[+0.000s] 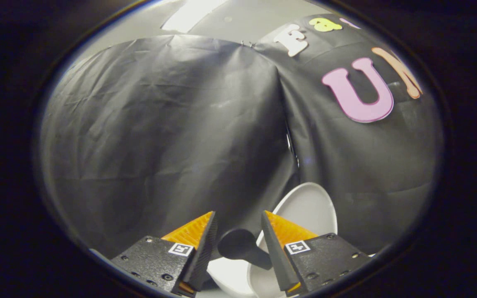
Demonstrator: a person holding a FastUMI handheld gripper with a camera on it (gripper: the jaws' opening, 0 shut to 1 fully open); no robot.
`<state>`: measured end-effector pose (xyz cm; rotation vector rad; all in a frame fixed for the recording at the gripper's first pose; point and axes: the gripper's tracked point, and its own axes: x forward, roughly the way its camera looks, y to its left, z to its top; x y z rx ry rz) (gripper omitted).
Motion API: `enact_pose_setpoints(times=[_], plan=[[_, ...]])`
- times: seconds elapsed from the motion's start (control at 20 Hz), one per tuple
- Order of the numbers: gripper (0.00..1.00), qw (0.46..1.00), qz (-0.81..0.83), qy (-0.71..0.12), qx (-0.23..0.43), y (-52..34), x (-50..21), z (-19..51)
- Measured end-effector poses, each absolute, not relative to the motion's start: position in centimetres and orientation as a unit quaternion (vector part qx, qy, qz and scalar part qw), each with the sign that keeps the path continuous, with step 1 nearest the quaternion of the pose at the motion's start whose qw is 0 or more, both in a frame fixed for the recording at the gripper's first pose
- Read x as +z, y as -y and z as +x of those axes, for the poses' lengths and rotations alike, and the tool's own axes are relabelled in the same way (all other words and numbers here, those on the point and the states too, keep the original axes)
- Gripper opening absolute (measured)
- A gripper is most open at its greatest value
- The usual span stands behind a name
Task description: Open the toilet lid.
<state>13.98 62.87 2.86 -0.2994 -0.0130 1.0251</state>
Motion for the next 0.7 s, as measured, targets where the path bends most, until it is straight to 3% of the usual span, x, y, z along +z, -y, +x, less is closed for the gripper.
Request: enact_pose_setpoints(times=[0.25, 0.45, 0.7], plan=[[0.68, 0.880, -0.156, 0.059, 0.445, -60.2, 7.5, 13.1], [0.74, 0.903, -0.134, 0.127, 0.387, -56.0, 12.1, 12.1], [0.75, 0.931, -0.143, 0.163, 0.295, -48.0, 15.7, 11.7]])
